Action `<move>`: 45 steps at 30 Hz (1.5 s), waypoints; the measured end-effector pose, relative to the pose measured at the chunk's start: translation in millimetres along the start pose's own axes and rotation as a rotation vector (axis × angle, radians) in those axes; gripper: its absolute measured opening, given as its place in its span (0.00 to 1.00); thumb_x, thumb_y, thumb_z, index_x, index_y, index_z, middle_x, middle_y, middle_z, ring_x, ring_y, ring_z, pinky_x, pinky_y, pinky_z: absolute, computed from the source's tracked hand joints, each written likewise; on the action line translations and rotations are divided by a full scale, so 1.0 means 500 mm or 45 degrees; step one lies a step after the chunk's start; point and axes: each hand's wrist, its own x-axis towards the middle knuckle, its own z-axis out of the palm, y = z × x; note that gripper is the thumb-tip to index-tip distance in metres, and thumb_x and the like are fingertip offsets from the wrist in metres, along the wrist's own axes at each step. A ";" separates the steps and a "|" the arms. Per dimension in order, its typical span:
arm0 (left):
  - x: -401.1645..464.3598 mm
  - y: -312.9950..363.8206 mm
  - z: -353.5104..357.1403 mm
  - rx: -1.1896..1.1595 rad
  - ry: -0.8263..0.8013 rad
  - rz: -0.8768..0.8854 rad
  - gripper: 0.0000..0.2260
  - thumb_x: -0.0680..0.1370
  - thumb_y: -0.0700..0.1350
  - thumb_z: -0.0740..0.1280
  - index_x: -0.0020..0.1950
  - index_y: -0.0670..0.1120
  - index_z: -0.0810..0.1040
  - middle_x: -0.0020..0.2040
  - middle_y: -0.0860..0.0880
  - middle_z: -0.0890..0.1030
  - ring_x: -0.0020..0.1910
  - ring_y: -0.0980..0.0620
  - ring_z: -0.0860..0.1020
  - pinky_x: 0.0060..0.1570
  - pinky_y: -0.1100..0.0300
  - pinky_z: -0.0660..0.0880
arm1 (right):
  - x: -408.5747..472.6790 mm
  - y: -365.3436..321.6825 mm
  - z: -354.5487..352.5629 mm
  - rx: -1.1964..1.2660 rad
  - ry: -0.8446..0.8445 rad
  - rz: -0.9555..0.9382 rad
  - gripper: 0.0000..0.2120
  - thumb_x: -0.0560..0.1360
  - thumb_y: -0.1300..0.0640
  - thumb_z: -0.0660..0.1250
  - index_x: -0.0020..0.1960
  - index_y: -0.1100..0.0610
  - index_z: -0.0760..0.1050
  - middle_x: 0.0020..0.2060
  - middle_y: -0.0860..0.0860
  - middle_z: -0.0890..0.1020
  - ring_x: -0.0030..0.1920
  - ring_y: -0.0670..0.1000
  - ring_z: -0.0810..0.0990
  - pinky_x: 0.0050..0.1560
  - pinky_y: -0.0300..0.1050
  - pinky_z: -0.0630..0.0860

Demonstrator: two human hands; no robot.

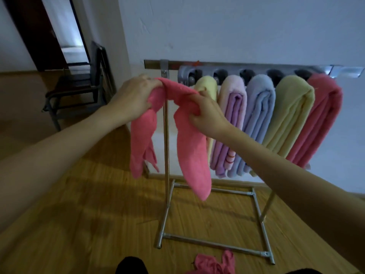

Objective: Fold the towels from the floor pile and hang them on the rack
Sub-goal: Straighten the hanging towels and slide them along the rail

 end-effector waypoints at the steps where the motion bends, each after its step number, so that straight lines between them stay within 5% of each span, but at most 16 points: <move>1: 0.007 -0.006 0.010 0.016 0.057 -0.002 0.28 0.72 0.36 0.71 0.69 0.48 0.69 0.57 0.43 0.76 0.53 0.44 0.75 0.49 0.56 0.71 | 0.012 0.003 0.013 0.023 0.062 0.035 0.24 0.67 0.68 0.62 0.63 0.64 0.73 0.54 0.63 0.74 0.59 0.61 0.72 0.61 0.47 0.68; 5: 0.024 -0.011 0.046 0.082 0.259 0.010 0.24 0.76 0.33 0.64 0.71 0.46 0.67 0.53 0.40 0.76 0.50 0.42 0.75 0.45 0.59 0.67 | 0.055 0.002 0.045 0.042 0.184 0.116 0.32 0.62 0.59 0.55 0.67 0.61 0.67 0.63 0.58 0.71 0.62 0.55 0.68 0.63 0.48 0.67; 9: 0.068 -0.023 0.071 0.259 0.313 -0.015 0.24 0.77 0.33 0.62 0.71 0.46 0.65 0.52 0.39 0.72 0.46 0.39 0.75 0.38 0.54 0.69 | 0.085 -0.012 0.060 0.044 0.280 0.212 0.30 0.65 0.63 0.61 0.67 0.63 0.64 0.69 0.59 0.63 0.61 0.54 0.67 0.52 0.32 0.62; 13: 0.106 -0.023 0.093 0.252 0.330 -0.025 0.25 0.76 0.33 0.61 0.72 0.47 0.64 0.56 0.39 0.71 0.50 0.38 0.75 0.40 0.48 0.74 | 0.100 -0.012 0.096 0.094 0.344 0.254 0.36 0.66 0.64 0.65 0.72 0.64 0.56 0.74 0.63 0.47 0.71 0.64 0.61 0.65 0.54 0.69; 17: 0.126 -0.015 0.123 0.182 0.331 -0.028 0.24 0.76 0.36 0.58 0.72 0.46 0.64 0.60 0.41 0.71 0.53 0.40 0.74 0.44 0.47 0.75 | 0.111 0.001 0.124 0.139 0.300 0.300 0.41 0.70 0.65 0.66 0.75 0.64 0.46 0.75 0.61 0.38 0.75 0.64 0.45 0.73 0.57 0.57; 22: 0.142 -0.017 0.164 0.132 0.356 -0.021 0.23 0.77 0.36 0.63 0.71 0.45 0.65 0.59 0.42 0.73 0.52 0.43 0.75 0.43 0.51 0.76 | 0.116 0.026 0.153 0.085 0.346 0.279 0.42 0.72 0.64 0.66 0.76 0.63 0.42 0.75 0.59 0.36 0.76 0.58 0.44 0.62 0.34 0.58; 32: 0.077 -0.024 0.261 0.061 0.323 0.155 0.25 0.76 0.33 0.64 0.72 0.43 0.65 0.60 0.41 0.76 0.52 0.42 0.77 0.45 0.51 0.78 | 0.076 0.116 0.235 0.125 0.254 0.188 0.40 0.70 0.68 0.61 0.76 0.65 0.44 0.76 0.61 0.50 0.77 0.56 0.47 0.65 0.22 0.37; 36: 0.046 -0.019 0.289 -0.107 0.324 0.208 0.29 0.77 0.34 0.62 0.76 0.48 0.58 0.59 0.42 0.73 0.52 0.45 0.75 0.46 0.54 0.77 | 0.051 0.143 0.243 0.126 0.417 0.080 0.32 0.74 0.67 0.61 0.75 0.65 0.53 0.74 0.63 0.57 0.72 0.55 0.60 0.65 0.23 0.55; 39: 0.020 -0.013 0.312 -0.423 0.462 0.100 0.32 0.78 0.36 0.63 0.78 0.45 0.51 0.56 0.44 0.75 0.48 0.52 0.75 0.44 0.63 0.75 | 0.040 0.159 0.246 0.058 0.411 0.105 0.33 0.75 0.63 0.62 0.76 0.58 0.52 0.74 0.59 0.58 0.61 0.61 0.74 0.49 0.52 0.79; 41: 0.000 -0.009 0.337 -0.626 0.548 -0.050 0.35 0.76 0.36 0.67 0.77 0.41 0.50 0.49 0.49 0.74 0.43 0.58 0.75 0.43 0.67 0.74 | 0.036 0.166 0.250 0.038 0.422 0.116 0.35 0.75 0.60 0.63 0.77 0.55 0.50 0.74 0.58 0.58 0.59 0.63 0.75 0.43 0.56 0.79; 45: -0.042 -0.009 0.417 -0.821 0.465 -0.319 0.37 0.71 0.42 0.73 0.74 0.41 0.57 0.47 0.53 0.73 0.40 0.61 0.74 0.40 0.75 0.69 | 0.036 0.180 0.269 0.169 0.478 0.129 0.37 0.74 0.63 0.63 0.76 0.61 0.47 0.74 0.58 0.58 0.68 0.56 0.66 0.60 0.45 0.70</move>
